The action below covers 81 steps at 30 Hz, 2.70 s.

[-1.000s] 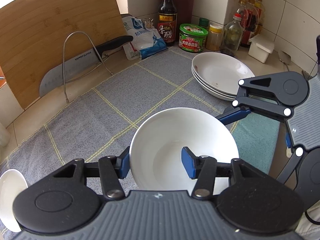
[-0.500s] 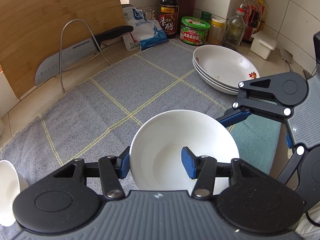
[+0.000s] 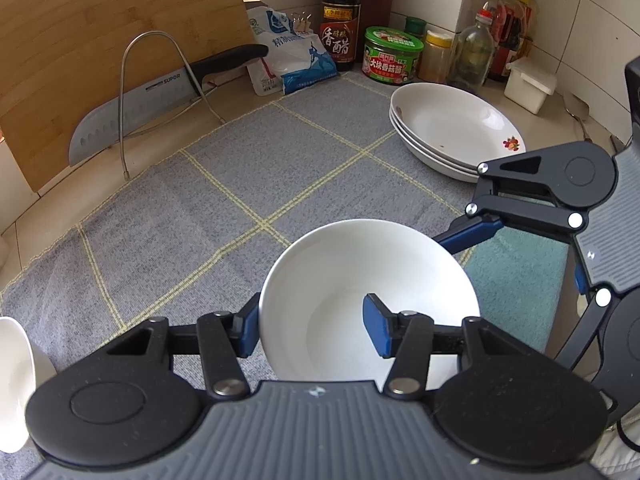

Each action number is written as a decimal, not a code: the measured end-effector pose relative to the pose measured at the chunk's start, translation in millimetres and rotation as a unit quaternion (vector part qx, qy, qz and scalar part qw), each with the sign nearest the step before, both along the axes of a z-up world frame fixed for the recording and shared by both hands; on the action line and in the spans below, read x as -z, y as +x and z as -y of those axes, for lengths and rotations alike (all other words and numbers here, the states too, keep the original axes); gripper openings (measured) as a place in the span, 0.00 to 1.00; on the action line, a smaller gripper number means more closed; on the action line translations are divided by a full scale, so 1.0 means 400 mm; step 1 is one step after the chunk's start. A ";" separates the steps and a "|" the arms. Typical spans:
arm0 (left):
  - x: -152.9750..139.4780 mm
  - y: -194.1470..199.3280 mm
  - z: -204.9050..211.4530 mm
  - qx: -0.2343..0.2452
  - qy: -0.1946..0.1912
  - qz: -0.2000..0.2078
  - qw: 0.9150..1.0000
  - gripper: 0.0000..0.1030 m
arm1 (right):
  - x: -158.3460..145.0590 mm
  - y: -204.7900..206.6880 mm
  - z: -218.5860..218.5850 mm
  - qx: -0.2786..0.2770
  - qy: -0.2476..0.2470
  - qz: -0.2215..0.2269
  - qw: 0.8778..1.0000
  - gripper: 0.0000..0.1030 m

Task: Organize plates and bowls
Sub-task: 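Carry the held white bowl with the left gripper toward another bowl, then lower the bowl into the other bowl and open the left gripper, then grasp the rim of the two stacked white bowls with the right gripper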

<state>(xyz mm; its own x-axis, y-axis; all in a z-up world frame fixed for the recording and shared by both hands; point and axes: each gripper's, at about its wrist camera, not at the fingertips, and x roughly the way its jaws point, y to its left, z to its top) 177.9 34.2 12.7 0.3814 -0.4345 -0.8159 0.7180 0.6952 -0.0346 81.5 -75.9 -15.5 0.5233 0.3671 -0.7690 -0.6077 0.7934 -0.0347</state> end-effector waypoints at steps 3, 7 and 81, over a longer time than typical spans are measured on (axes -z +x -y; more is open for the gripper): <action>0.001 0.002 -0.002 -0.002 -0.002 -0.002 1.000 0.50 | 0.000 0.000 -0.001 0.000 0.000 0.002 1.000 0.85; 0.003 0.003 -0.002 -0.002 -0.003 -0.002 1.000 0.50 | 0.001 0.001 -0.003 0.000 -0.002 0.003 1.000 0.85; 0.103 0.050 -0.507 -0.297 -0.023 0.121 0.947 0.91 | -0.075 0.291 -0.455 -0.045 0.016 0.015 0.999 1.00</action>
<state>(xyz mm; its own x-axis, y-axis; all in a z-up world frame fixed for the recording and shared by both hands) 198.0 236.9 -28.3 0.7434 -0.1168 -0.6585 0.1906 0.9808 0.0411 198.0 106.2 14.7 0.5090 0.4390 -0.7404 -0.6763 0.7361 -0.0285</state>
